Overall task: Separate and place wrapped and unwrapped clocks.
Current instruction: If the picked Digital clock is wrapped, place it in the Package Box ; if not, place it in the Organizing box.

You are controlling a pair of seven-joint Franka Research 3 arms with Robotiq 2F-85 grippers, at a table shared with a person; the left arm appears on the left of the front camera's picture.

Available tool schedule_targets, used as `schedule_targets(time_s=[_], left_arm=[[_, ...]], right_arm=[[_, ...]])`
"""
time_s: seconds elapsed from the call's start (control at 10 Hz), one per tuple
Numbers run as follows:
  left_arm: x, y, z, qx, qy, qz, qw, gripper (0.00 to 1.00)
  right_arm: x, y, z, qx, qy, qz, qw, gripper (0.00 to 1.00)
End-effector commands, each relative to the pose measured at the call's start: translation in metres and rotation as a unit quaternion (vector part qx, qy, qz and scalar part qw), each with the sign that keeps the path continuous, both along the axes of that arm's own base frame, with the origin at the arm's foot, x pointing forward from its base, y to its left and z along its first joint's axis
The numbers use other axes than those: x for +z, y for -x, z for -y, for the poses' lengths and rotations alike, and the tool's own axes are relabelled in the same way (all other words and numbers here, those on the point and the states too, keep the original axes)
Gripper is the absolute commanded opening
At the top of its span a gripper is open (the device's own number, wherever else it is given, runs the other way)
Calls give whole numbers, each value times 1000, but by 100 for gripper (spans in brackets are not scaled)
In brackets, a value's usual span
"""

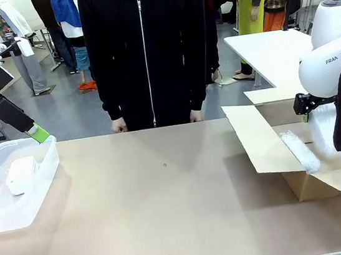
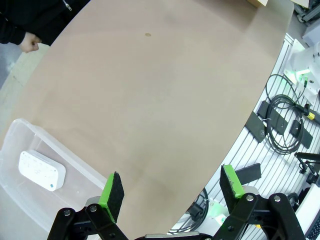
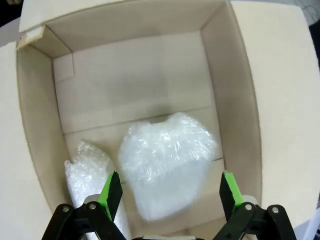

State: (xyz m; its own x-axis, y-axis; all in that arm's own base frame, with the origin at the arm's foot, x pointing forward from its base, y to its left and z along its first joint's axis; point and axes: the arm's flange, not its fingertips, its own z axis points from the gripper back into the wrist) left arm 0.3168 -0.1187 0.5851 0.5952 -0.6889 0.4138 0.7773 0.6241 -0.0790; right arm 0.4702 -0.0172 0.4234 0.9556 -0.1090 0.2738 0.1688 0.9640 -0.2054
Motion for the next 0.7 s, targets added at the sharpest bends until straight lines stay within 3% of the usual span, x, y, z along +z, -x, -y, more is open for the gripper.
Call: schedule_targets(time_s=[0.0,0.4,0.6], left_arm=[[0,0,0,1,2,3,1000,100],[0,0,0,1,2,3,1000,100],[0,0,0,1,2,3,1000,100]], right_arm=[[7,0,-2,-7,10,9,1000,100],[26,13,-11,26,-18,14,999,100],[74,46,-14,30,-62,45,997,100]])
